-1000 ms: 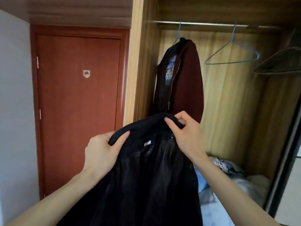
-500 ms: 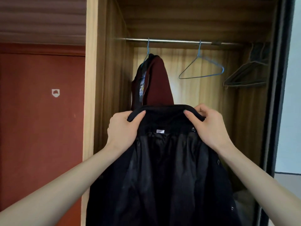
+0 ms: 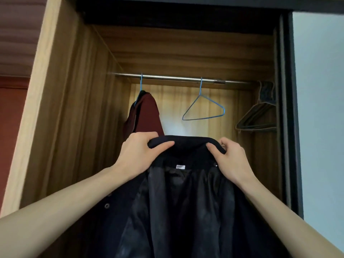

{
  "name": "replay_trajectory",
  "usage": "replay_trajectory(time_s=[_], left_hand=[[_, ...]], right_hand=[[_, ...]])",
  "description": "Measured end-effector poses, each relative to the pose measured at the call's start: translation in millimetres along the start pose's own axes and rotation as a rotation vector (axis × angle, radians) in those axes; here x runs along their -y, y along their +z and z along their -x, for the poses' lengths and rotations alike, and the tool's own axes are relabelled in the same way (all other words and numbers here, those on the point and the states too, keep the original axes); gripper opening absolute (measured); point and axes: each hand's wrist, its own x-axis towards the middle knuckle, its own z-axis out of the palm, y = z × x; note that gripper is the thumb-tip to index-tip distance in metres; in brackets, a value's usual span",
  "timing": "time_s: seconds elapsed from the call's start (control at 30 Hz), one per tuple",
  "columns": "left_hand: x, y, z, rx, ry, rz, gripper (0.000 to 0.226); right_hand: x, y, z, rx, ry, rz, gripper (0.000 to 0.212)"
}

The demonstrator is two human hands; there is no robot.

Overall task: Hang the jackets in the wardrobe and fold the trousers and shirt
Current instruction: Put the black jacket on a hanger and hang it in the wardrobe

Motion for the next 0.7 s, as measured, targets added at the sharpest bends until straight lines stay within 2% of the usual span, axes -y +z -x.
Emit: replay_trajectory(time_s=[0.27, 0.47, 0.63, 0.7], left_hand=[[1.3, 18.8, -59.2, -0.147, -0.001, -0.139, 0.042], [-10.2, 27.5, -84.0, -0.131, 0.101, -0.32, 0.048], [-15.3, 36.1, -103.2, -0.095, 0.076, -0.425, 0.045], [-16.0, 39.2, -110.4, -0.105, 0.061, -0.435, 0.044]], right_hand=[[-10.1, 0.8, -27.9, -0.083, 0.06, -0.048, 0.041], [-32.6, 2.1, -50.9, -0.136, 0.146, -0.035, 0.05], [-41.3, 7.7, -70.6, -0.119, 0.23, -0.017, 0.058], [-36.3, 6.0, -86.1, -0.173, 0.185, 0.008, 0.066]])
